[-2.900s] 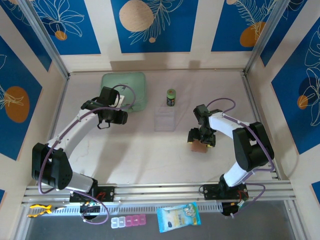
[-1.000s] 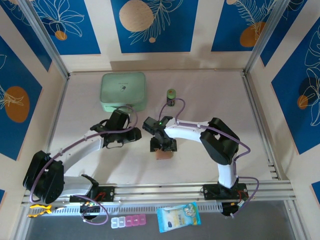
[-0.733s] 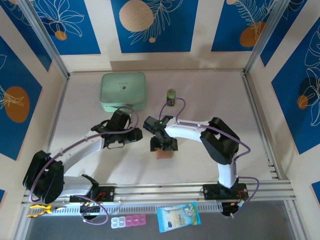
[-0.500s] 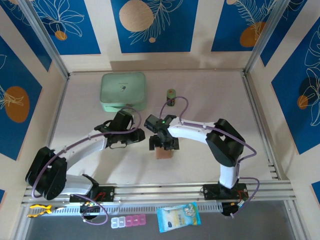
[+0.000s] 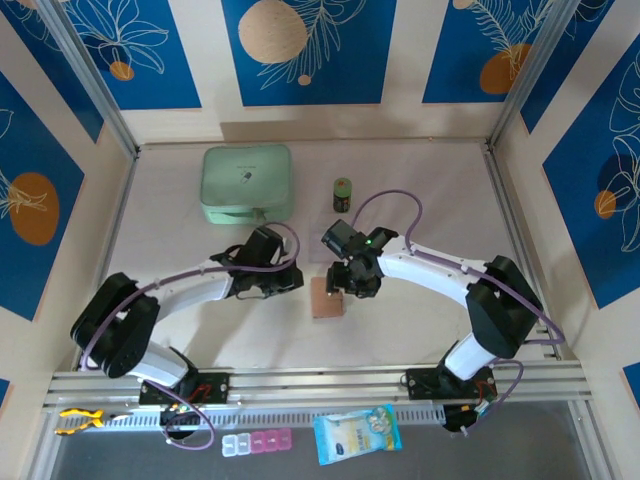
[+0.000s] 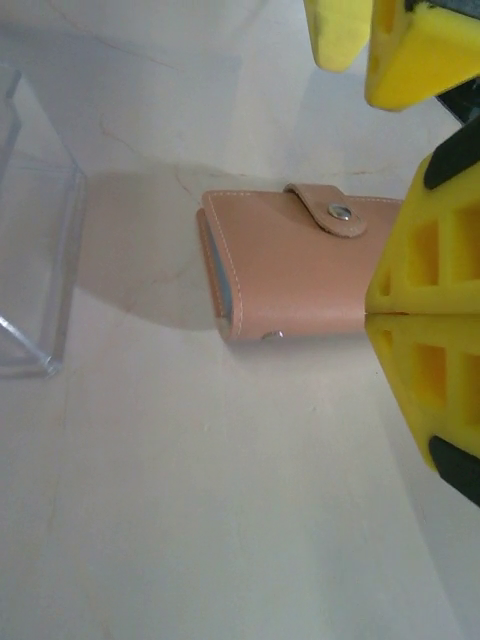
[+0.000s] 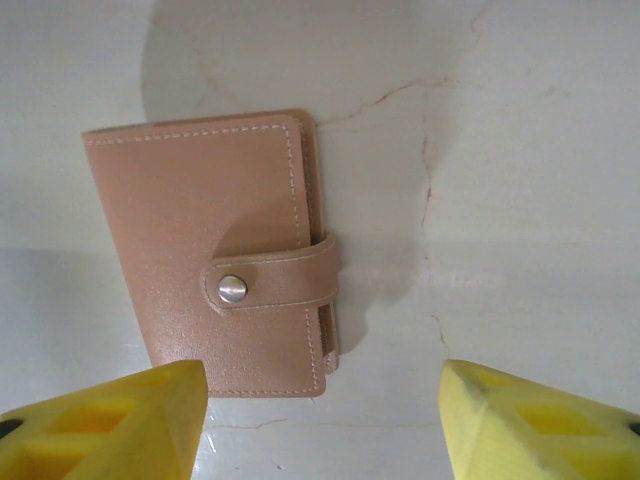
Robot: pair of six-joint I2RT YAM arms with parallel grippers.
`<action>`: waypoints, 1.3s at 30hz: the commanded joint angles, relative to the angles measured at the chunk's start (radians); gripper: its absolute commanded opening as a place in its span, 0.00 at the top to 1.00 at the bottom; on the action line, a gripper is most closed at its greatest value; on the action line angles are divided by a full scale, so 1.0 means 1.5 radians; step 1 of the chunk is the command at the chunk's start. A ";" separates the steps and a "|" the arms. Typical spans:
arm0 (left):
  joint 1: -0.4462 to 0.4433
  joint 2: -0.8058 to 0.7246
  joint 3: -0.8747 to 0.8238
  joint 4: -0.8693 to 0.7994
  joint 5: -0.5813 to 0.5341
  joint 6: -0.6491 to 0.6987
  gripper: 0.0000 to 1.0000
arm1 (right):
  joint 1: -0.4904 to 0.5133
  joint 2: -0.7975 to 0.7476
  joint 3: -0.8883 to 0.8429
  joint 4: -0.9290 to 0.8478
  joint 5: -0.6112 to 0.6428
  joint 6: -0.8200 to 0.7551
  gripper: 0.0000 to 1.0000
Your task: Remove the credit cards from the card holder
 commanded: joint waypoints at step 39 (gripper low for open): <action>-0.017 0.111 -0.063 0.163 0.098 -0.093 1.00 | 0.023 0.197 0.084 0.004 -0.055 -0.036 0.58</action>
